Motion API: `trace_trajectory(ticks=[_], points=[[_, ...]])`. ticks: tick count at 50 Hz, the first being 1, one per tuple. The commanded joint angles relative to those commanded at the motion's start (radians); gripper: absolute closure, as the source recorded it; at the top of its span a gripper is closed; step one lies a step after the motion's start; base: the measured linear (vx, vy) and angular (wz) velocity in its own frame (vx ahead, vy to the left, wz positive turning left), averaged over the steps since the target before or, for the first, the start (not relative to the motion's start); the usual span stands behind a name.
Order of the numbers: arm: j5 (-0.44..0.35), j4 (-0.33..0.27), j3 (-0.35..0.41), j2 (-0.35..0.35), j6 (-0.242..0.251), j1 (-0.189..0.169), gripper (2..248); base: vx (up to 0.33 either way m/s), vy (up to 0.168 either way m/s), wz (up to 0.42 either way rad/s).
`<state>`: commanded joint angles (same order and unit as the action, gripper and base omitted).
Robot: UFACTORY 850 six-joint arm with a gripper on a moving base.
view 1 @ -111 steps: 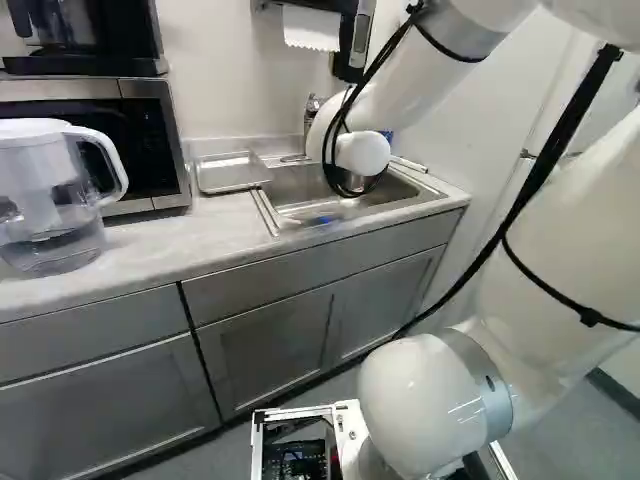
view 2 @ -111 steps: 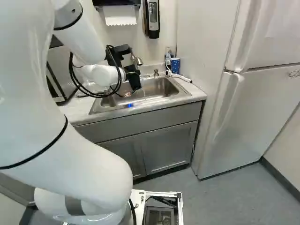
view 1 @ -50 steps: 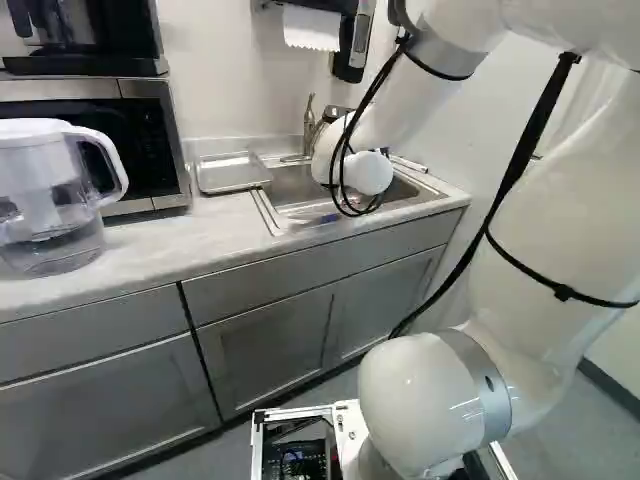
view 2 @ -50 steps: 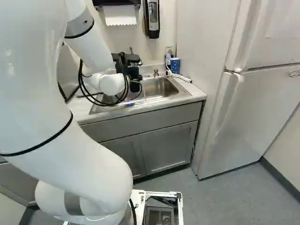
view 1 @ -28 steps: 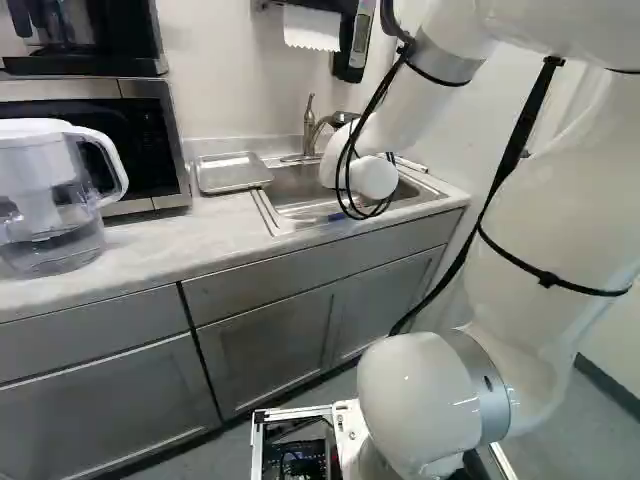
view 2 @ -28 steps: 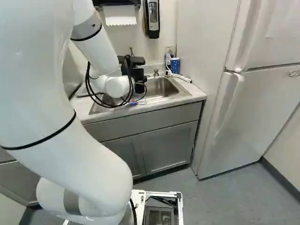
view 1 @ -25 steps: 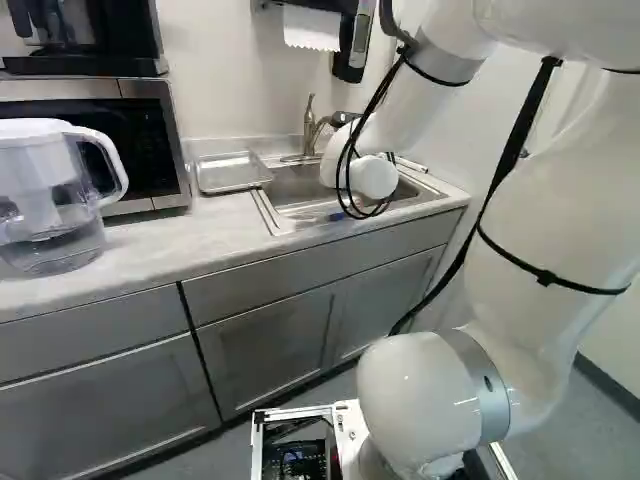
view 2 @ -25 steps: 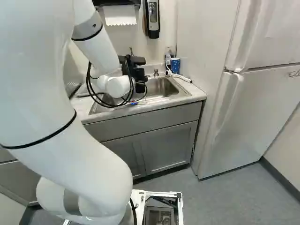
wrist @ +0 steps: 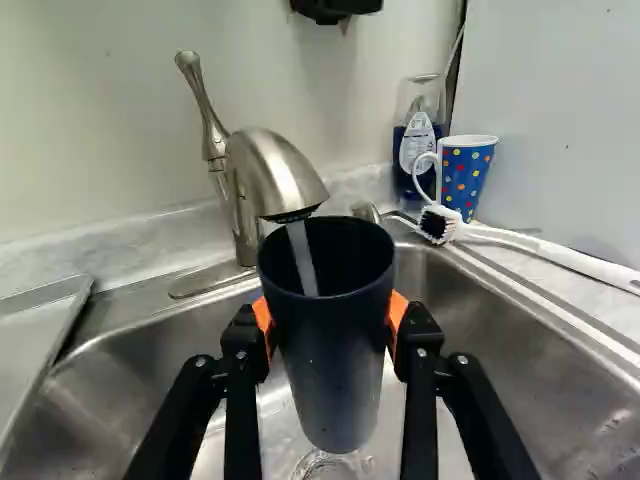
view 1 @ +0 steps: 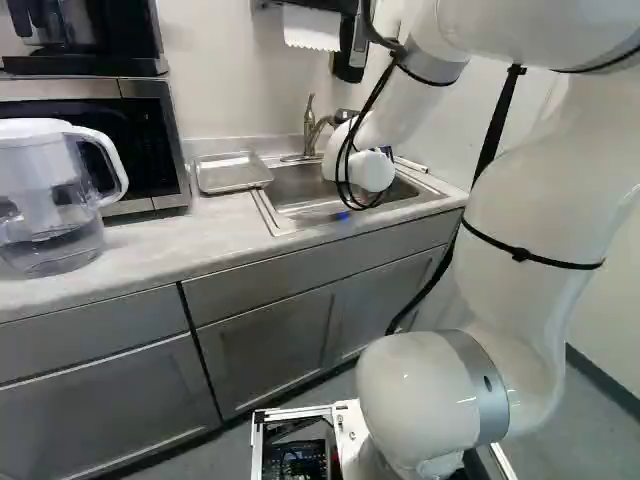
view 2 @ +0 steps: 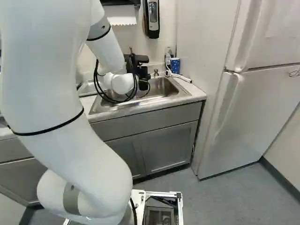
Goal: Rinse the cup and place it in the tray
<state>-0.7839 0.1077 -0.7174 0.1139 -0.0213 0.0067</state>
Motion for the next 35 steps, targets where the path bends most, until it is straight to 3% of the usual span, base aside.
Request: trace_trajectory(ticks=[35], points=[[0.000,0.000,0.000,0.000,0.000,0.000,125,0.000,0.000,0.000]])
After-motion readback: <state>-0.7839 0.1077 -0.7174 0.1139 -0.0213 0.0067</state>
